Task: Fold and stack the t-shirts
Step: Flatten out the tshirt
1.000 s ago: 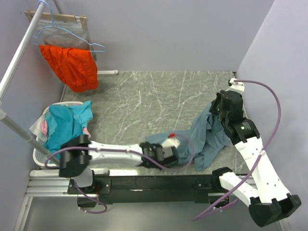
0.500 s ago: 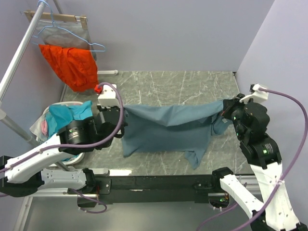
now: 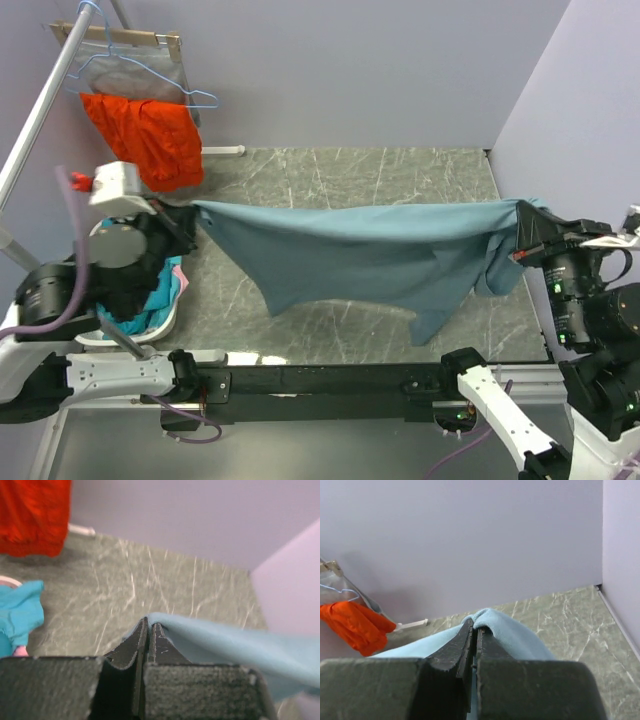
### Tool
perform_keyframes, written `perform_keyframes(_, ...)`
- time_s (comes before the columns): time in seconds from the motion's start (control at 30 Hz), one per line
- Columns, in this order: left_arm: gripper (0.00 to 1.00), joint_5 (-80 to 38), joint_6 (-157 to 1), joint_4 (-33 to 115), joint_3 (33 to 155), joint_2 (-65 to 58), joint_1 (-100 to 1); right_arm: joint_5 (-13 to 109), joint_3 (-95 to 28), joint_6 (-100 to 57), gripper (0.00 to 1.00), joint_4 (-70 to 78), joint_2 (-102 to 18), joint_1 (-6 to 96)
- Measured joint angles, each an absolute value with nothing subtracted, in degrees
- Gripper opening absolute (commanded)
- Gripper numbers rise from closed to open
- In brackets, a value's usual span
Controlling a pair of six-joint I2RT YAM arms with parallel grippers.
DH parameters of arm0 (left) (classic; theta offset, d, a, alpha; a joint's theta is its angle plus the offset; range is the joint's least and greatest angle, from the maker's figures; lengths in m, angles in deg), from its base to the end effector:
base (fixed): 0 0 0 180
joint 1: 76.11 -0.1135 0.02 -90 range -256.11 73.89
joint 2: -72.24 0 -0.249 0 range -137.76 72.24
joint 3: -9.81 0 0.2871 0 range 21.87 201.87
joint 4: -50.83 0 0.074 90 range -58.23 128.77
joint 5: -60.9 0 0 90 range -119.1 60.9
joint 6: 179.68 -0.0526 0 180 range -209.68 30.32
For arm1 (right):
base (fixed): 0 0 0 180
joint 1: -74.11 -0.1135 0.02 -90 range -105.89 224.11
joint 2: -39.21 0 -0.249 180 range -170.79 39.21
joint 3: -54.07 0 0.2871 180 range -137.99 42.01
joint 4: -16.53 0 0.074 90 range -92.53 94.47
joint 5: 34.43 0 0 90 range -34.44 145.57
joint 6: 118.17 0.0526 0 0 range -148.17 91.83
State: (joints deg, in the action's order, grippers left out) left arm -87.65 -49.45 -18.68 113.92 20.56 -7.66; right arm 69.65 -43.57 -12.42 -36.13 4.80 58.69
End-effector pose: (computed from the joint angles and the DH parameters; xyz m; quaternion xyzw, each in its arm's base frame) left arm 0.0923 -0.1115 0.5066 -0.1108 0.7512 -0.1919 0.6217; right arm 0.0678 0.0054 0.5335 0.0961 0.6339 0.1297 0.7564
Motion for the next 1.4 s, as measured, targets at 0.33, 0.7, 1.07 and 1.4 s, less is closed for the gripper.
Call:
perform_keyframes(0.33, 0.01, -93.42, -56.08, -1.61, 104.70, 11.58, -19.69, 71.60, -36.97, -9.73, 0.00, -29.79, -19.59, 58.90)
perform_keyframes(0.7, 0.01, -77.13, -64.56, 28.90, 88.11, -16.77, -48.91, 66.83, -38.26, -8.05, 0.00, -26.38, -55.61, 69.48)
perform_keyframes(1.07, 0.99, -66.60, -72.58, 42.72, 102.79, -39.52, -57.00, 61.56, -59.79, -8.62, 0.75, -20.96, -78.10, 73.42)
perform_keyframes(1.4, 0.99, -63.63, -73.41, 42.43, 103.38, -39.72, -58.50, 66.66, -51.16, -9.71, 0.83, -15.56, -72.51, 74.44)
